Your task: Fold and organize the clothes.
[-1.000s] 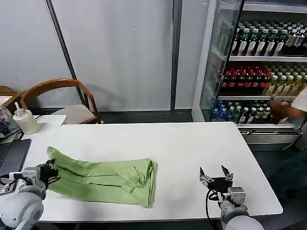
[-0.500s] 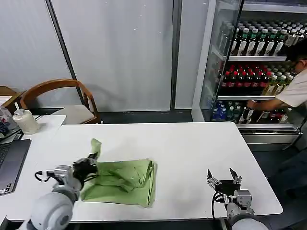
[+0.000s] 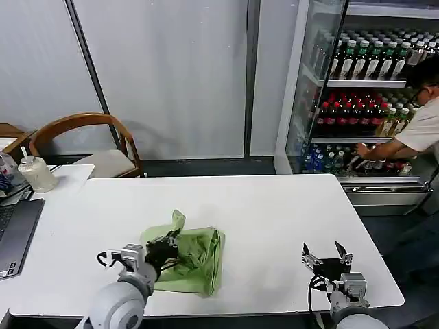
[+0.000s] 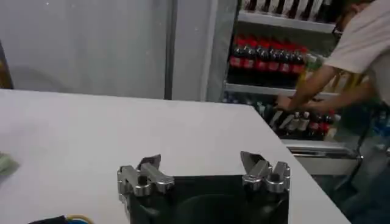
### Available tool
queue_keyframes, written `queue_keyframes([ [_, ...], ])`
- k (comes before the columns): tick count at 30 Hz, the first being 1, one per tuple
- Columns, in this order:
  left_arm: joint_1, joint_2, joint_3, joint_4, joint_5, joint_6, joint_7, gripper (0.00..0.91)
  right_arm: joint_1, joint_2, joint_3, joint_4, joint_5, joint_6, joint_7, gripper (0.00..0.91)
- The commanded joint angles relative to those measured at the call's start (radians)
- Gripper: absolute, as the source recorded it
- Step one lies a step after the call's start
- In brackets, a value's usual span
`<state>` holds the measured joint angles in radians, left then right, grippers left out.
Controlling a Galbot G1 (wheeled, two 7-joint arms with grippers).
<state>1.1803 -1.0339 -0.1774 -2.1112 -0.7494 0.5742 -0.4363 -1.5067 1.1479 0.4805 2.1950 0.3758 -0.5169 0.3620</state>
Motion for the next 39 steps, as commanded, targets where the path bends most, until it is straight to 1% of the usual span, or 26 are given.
queue_keyframes([
  [1,-0.062,-0.079,0.072,0.096,0.006,0.001,-0.002,0.02,-0.002,0.001,0.0,-0.003,-0.003,0.0,0.0,0.907],
  [6,-0.06,-0.102,0.088,0.111,0.022,0.0,0.006,0.03,0.0,-0.002,-0.002,-0.001,-0.003,0.0,-0.001,0.907],
  [7,-0.054,-0.104,0.095,0.108,0.037,0.0,0.012,0.907,0.0,-0.003,-0.001,-0.002,-0.003,0.0,-0.001,0.907],
  [9,-0.05,-0.109,0.1,0.106,0.043,-0.016,0.03,0.907,0.002,-0.003,-0.001,-0.003,-0.003,0.0,-0.001,0.907],
  [10,-0.046,-0.113,0.104,0.102,0.045,-0.051,0.05,0.907,0.002,-0.003,-0.002,-0.004,-0.002,0.0,-0.001,0.907],
  [13,-0.045,-0.127,0.11,0.093,0.039,-0.11,0.08,0.907,0.002,-0.003,-0.005,-0.004,-0.003,0.0,-0.002,0.907],
  [18,-0.031,-0.12,0.104,0.033,0.028,-0.168,0.104,0.907,0.002,-0.003,-0.003,-0.005,-0.002,0.001,-0.004,0.907],
  [22,-0.017,-0.074,0.039,-0.041,0.027,-0.211,0.133,0.907,0.012,-0.004,-0.011,-0.012,-0.002,0.002,-0.004,0.907],
  [26,-0.009,0.017,-0.071,-0.042,0.067,-0.238,0.131,0.907,0.029,-0.003,-0.031,-0.02,-0.002,0.003,-0.005,0.907],
  [27,0.005,0.053,-0.11,-0.023,0.092,-0.237,0.117,0.907,0.034,-0.003,-0.035,-0.022,-0.002,0.003,-0.006,0.907],
  [29,0.031,0.081,-0.16,0.005,0.121,-0.221,0.081,0.907,0.043,-0.003,-0.042,-0.027,-0.002,0.004,-0.007,0.907],
  [32,0.132,0.105,-0.218,0.1,0.2,-0.154,0.031,0.907,0.052,-0.007,-0.043,-0.03,-0.002,0.01,-0.008,0.907],
  [35,0.183,0.09,-0.211,0.164,0.192,-0.132,-0.012,0.907,0.056,-0.013,-0.043,-0.031,-0.001,0.012,-0.008,0.907],
  [39,0.181,0.045,-0.186,0.204,0.172,-0.119,-0.026,0.907,0.06,-0.019,-0.046,-0.032,-0.002,0.012,-0.008,0.907],
])
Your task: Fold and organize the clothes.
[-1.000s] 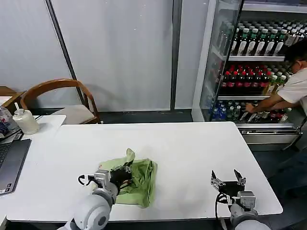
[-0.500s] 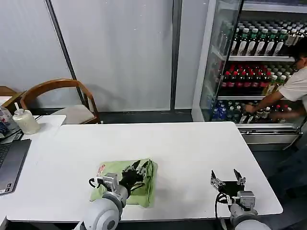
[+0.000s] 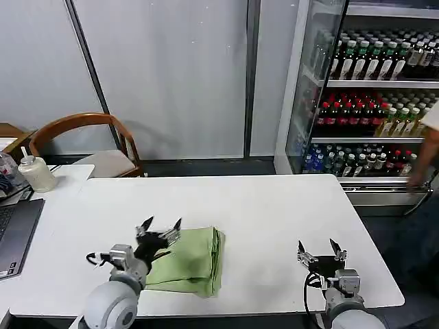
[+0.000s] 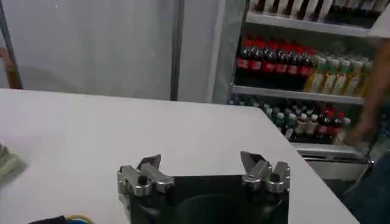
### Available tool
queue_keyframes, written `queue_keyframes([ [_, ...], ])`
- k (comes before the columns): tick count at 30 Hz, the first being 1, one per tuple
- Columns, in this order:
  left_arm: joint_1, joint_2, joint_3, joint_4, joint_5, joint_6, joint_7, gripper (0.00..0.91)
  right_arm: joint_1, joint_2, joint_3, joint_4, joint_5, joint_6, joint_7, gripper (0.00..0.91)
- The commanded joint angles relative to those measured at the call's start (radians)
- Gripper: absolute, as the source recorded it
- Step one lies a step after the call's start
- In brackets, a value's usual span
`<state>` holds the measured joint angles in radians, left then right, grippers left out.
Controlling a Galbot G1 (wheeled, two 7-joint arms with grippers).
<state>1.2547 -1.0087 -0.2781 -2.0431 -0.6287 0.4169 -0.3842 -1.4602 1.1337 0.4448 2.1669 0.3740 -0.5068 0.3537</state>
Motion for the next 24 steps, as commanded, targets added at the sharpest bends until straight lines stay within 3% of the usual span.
queue_keyframes([
  [1,0.101,0.011,-0.078,0.14,0.047,0.04,-0.078,0.907,0.013,-0.004,-0.011,-0.003,0.0,0.001,0.001,0.907],
  [17,0.033,-0.07,-0.014,0.234,0.022,-0.016,-0.042,0.907,-0.001,-0.006,-0.002,0.006,-0.005,0.003,0.002,0.907],
  [20,0.027,-0.068,-0.021,0.25,0.002,-0.075,-0.04,0.907,-0.003,-0.004,-0.002,0.004,-0.006,0.003,0.001,0.907],
  [24,0.052,-0.054,-0.021,0.234,-0.002,-0.078,-0.037,0.907,-0.005,-0.004,-0.002,0.003,-0.008,0.005,0.001,0.907],
])
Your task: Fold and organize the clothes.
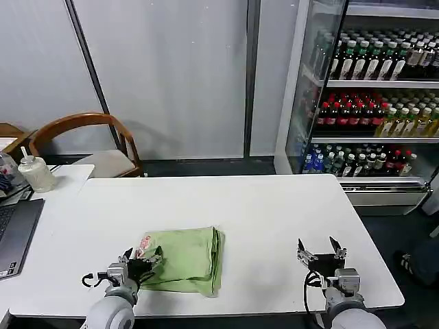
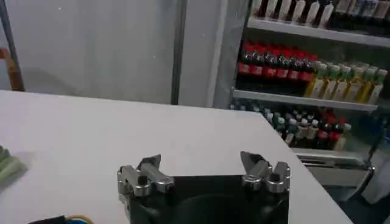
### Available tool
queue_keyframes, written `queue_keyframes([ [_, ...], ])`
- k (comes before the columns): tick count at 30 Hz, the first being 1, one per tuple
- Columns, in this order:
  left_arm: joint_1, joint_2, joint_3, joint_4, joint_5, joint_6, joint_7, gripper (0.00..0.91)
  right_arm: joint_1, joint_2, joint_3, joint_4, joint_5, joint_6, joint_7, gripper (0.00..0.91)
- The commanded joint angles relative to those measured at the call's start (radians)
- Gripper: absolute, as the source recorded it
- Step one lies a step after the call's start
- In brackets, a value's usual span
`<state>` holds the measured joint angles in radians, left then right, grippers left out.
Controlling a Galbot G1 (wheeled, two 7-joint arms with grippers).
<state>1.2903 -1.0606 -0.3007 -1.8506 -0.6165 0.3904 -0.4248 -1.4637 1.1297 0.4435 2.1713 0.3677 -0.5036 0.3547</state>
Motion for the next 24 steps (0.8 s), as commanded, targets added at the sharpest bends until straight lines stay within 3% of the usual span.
queue_keyframes([
  [1,0.024,0.002,0.008,0.04,-0.015,-0.051,0.005,0.907,-0.001,0.001,0.0,-0.002,-0.001,0.002,0.0,0.907],
  [2,0.028,0.003,0.012,0.039,-0.015,-0.049,0.004,0.474,-0.001,0.001,-0.001,-0.003,-0.001,0.002,0.0,0.907],
  [3,0.034,0.003,0.022,0.043,-0.02,-0.05,0.005,0.171,-0.001,0.002,-0.002,-0.003,-0.003,0.002,0.0,0.907],
  [4,0.037,0.001,0.028,0.048,-0.02,-0.053,0.012,0.171,-0.001,0.003,-0.003,-0.003,-0.003,0.002,0.0,0.907],
  [5,0.038,-0.003,0.032,0.051,-0.02,-0.055,0.02,0.02,-0.001,0.003,-0.003,-0.003,-0.003,0.002,0.0,0.907],
  [10,0.046,-0.033,0.052,0.047,-0.016,-0.078,0.032,0.02,-0.002,0.003,-0.005,-0.002,-0.006,0.002,0.001,0.907],
  [24,0.053,-0.021,-0.02,-0.002,-0.163,-0.104,0.092,0.02,-0.013,0.0,-0.003,-0.004,-0.008,0.008,0.001,0.907],
])
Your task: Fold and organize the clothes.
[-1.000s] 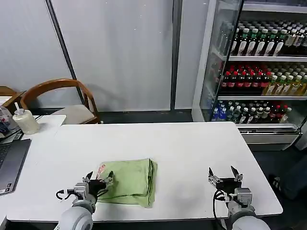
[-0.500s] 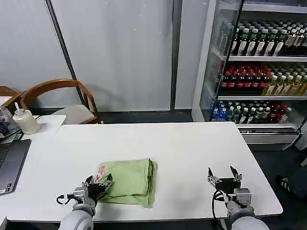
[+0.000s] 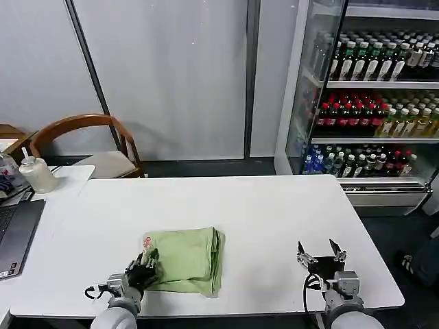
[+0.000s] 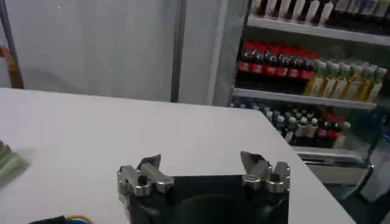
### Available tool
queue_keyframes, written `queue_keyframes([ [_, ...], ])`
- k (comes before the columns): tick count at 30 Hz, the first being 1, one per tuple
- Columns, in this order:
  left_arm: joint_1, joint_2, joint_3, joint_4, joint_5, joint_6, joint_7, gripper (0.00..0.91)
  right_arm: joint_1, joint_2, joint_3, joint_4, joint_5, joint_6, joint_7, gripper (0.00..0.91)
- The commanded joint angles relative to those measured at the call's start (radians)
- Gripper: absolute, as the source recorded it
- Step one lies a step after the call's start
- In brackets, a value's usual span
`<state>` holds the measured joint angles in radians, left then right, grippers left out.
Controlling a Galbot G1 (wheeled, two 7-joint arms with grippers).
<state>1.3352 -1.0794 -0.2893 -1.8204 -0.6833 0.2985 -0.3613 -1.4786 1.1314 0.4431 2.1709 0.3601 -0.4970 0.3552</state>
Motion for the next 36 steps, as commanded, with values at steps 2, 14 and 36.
queue_keyframes([
  [2,0.008,-0.001,-0.045,-0.046,-0.096,-0.002,0.036,0.02,0.004,-0.001,-0.005,-0.005,0.0,0.001,0.0,0.907],
  [14,0.029,0.16,-0.425,-0.152,-0.126,0.266,0.129,0.0,0.017,-0.007,-0.024,-0.011,0.0,0.009,-0.001,0.907],
  [36,0.216,0.064,-0.046,-0.493,0.463,0.272,0.06,0.02,0.021,-0.008,-0.046,-0.006,-0.017,0.014,-0.001,0.907],
])
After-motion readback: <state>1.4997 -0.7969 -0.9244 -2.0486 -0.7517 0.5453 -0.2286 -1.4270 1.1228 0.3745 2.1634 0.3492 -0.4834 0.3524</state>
